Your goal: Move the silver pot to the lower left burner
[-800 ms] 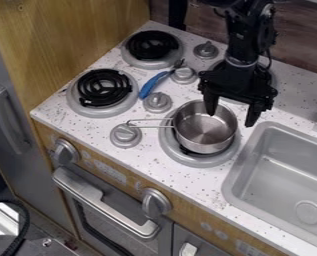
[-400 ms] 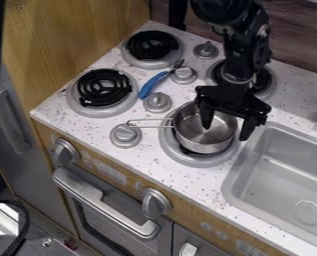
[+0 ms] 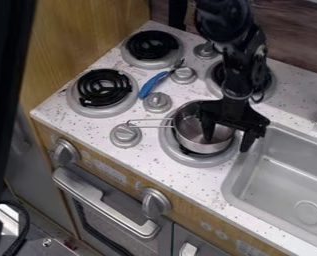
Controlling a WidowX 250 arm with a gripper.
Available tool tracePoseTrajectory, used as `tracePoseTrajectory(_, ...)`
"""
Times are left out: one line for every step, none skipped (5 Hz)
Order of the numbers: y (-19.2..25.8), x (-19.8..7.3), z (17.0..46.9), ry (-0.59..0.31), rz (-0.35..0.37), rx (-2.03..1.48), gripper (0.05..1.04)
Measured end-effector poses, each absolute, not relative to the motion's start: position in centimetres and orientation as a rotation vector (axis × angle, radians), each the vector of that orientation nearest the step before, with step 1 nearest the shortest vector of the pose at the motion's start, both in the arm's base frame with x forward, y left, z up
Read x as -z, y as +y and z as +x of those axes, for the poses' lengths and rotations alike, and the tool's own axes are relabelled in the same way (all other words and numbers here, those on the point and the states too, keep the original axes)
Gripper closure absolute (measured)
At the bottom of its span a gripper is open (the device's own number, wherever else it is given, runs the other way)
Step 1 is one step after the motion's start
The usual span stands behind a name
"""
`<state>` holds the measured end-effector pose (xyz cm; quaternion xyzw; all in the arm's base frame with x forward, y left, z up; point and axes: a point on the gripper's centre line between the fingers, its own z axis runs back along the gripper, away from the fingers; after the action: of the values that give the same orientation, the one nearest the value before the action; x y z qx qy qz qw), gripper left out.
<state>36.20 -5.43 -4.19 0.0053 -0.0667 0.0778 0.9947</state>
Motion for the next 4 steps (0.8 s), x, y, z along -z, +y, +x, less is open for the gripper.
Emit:
tracePoseTrajectory(-5.85, 4.84, 37.01, -0.134, -0.008, -0.15, 0.141)
tracePoseTrajectory(-5.76, 4.81, 37.27, -0.138, -0.007, -0.146, 0.42)
tracePoseTrajectory(-5.67, 4.84, 37.31, -0.138, -0.006, -0.126, 0.715)
tracePoseTrajectory(-5.56, 4.73, 37.45, -0.141, -0.008, -0.116, 0.927)
